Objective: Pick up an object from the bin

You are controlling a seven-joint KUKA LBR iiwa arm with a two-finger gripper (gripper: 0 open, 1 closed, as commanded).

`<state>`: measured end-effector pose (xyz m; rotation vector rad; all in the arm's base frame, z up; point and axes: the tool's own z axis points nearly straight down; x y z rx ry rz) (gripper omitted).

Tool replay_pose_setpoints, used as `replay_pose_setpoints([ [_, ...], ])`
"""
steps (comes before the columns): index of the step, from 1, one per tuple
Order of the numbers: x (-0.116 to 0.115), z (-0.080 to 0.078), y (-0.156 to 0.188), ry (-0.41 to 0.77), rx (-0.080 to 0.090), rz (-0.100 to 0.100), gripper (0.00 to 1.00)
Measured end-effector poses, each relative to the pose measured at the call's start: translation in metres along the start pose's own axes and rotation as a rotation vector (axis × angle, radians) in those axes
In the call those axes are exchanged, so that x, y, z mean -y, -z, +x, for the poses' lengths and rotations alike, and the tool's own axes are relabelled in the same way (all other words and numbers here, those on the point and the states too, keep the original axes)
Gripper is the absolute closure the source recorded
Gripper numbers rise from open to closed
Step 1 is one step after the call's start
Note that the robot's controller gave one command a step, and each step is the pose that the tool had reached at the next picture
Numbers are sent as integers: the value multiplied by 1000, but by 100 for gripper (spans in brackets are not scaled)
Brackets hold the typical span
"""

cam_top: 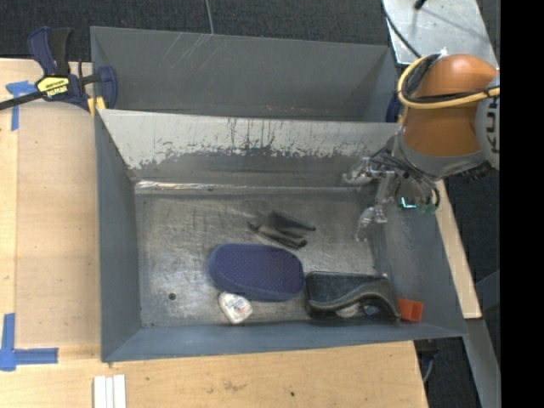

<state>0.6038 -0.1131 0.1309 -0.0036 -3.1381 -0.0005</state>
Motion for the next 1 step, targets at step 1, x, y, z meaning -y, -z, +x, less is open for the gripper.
replay_pose_setpoints([
  [1, -79, 12, 16, 60, 6, -3, 0],
])
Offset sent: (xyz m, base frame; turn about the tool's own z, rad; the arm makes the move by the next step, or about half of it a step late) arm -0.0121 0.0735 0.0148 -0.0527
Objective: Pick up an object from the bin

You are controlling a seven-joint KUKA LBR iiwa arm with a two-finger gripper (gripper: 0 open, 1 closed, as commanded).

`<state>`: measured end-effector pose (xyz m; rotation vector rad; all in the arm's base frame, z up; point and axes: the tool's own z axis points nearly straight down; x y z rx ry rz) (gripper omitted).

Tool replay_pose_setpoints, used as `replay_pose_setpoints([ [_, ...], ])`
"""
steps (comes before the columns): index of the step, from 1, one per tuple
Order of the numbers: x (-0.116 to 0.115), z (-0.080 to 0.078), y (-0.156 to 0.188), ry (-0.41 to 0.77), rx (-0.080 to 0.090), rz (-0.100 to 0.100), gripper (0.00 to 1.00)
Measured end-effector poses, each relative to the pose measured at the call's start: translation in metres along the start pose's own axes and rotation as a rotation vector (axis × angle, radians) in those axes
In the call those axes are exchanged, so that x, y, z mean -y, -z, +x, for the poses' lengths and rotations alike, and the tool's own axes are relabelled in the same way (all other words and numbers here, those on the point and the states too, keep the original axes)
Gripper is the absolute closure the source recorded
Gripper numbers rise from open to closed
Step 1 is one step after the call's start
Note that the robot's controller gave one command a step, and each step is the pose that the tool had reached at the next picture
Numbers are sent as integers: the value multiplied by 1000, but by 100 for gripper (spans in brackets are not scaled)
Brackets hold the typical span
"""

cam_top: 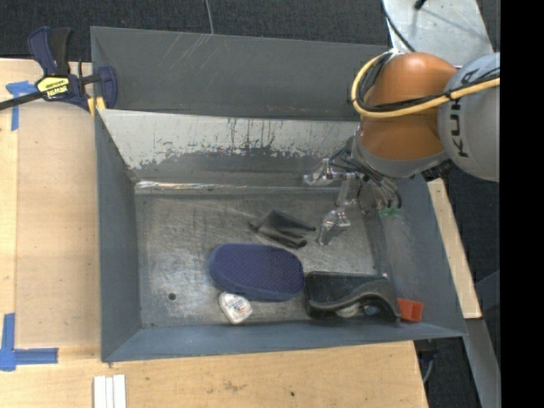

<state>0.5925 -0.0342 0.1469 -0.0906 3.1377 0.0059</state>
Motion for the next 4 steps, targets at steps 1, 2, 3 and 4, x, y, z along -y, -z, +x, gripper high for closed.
replay_pose_setpoints([
  [1, -16, -28, -73, 349, 1, 6, 0],
  [2, -44, -16, -72, 602, 10, 9, 0],
  [3, -49, -41, -73, 860, 3, 6, 0],
  [4, -68, -19, -71, 1115, 1, 4, 0],
])
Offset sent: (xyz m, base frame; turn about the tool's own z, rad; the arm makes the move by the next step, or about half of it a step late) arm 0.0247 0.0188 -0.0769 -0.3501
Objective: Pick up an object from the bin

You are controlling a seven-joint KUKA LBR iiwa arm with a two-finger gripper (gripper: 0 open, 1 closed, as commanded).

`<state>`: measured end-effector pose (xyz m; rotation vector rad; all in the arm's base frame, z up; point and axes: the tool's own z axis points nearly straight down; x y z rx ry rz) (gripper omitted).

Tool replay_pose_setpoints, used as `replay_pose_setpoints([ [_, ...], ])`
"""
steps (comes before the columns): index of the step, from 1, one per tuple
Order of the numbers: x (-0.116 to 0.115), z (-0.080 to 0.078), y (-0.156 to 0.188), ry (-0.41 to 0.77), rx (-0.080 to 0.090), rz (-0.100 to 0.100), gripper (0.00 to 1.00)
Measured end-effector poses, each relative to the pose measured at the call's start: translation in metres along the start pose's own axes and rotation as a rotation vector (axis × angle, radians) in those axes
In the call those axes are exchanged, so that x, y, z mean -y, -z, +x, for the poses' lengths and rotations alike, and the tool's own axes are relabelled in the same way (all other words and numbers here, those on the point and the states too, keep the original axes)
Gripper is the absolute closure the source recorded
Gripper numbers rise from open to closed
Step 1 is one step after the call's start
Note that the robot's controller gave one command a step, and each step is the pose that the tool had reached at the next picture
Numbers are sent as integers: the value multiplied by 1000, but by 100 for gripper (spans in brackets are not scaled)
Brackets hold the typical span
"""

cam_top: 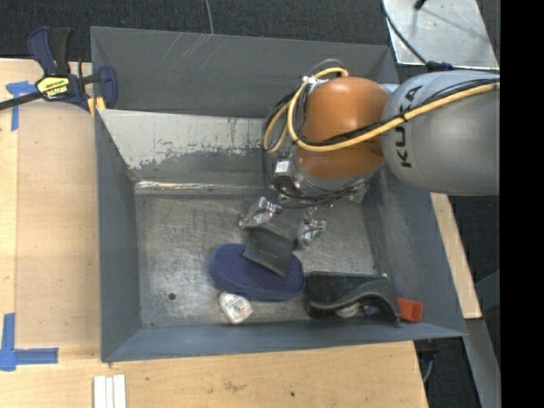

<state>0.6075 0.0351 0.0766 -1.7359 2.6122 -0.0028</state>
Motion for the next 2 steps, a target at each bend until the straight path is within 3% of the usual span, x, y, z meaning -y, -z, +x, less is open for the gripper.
replay_pose_setpoints([
  [1, 4, -4, -1, 172, 3, 3, 0],
  [2, 4, -7, 2, 170, 9, 6, 100],
])
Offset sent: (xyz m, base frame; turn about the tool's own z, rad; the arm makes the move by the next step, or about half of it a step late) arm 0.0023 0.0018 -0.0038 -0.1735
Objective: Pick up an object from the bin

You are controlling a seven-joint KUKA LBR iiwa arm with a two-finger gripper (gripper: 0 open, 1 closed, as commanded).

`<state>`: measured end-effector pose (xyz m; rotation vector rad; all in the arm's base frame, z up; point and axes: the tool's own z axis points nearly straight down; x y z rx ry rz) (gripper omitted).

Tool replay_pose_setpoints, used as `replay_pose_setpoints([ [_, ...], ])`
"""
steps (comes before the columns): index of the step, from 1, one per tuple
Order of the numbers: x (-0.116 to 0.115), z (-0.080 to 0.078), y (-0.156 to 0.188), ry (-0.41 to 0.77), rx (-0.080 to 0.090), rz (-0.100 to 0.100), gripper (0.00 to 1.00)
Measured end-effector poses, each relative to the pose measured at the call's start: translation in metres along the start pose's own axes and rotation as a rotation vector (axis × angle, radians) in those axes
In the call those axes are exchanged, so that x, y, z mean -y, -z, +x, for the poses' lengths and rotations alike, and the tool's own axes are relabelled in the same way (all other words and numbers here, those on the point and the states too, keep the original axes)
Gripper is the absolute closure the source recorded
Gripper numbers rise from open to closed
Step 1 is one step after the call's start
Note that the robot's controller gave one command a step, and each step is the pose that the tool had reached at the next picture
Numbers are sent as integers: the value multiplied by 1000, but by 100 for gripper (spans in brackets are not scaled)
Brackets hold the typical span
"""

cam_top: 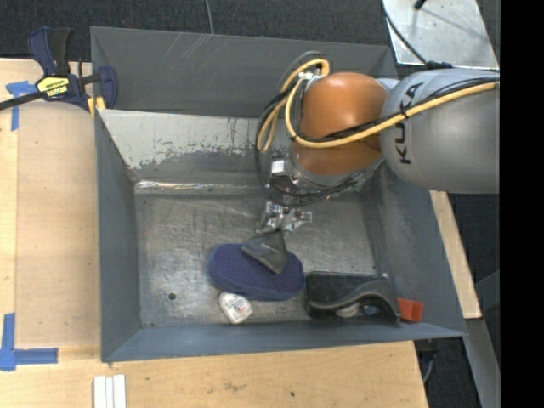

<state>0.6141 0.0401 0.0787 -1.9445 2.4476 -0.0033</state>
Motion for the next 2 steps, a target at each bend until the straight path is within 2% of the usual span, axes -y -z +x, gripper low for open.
replay_pose_setpoints([
  [1, -16, -24, 91, 13, -5, -2, 100],
  [2, -17, -26, 157, 136, -6, -3, 100],
])
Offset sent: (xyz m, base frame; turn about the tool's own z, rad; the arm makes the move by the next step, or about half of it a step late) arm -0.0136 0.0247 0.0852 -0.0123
